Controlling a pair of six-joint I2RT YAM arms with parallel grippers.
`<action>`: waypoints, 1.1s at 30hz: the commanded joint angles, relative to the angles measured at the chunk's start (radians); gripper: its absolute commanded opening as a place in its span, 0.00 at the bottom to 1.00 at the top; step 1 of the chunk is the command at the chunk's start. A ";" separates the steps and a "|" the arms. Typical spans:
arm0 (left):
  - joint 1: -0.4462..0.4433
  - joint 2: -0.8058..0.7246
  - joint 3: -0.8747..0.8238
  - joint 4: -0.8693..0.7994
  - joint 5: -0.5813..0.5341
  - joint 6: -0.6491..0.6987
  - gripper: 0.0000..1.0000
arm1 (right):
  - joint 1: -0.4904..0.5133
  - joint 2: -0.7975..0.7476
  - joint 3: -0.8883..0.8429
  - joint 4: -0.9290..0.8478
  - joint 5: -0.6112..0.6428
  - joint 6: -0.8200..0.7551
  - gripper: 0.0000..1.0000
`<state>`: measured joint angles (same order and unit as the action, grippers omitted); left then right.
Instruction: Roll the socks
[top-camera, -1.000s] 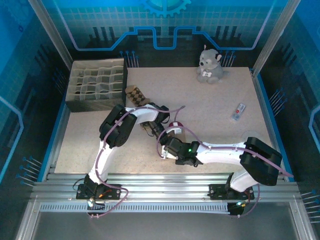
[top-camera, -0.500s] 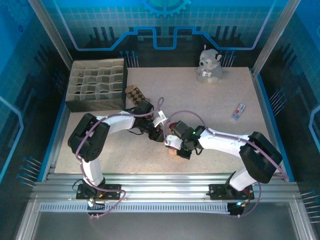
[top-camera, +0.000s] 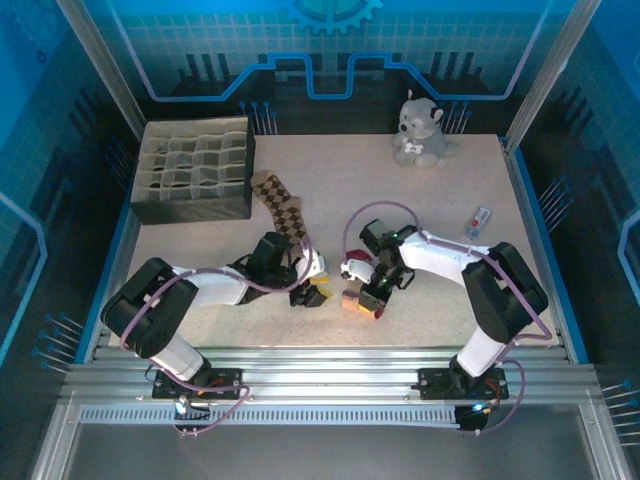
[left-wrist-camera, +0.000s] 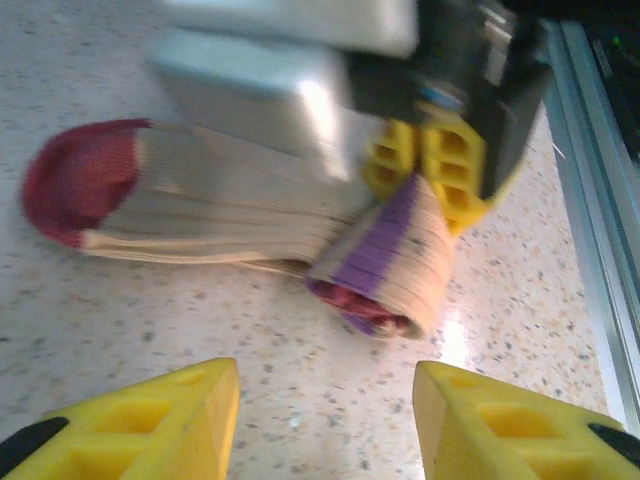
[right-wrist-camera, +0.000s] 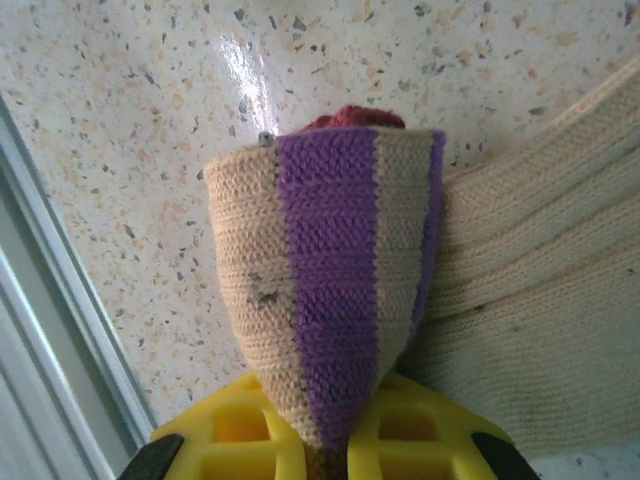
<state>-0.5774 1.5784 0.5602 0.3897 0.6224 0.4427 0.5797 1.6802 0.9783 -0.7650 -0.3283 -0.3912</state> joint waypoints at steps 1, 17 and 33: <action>-0.036 -0.009 -0.015 0.159 -0.020 0.077 0.48 | -0.030 0.038 0.030 -0.093 -0.112 -0.040 0.00; -0.146 0.175 0.135 0.040 -0.023 0.216 0.51 | -0.088 0.089 0.068 -0.130 -0.190 -0.069 0.00; -0.181 0.233 0.207 -0.158 0.030 0.273 0.11 | -0.127 0.031 0.068 -0.082 -0.243 -0.020 0.00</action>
<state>-0.7425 1.7855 0.7540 0.3302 0.5999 0.6937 0.4744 1.7599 1.0279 -0.8677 -0.5003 -0.4301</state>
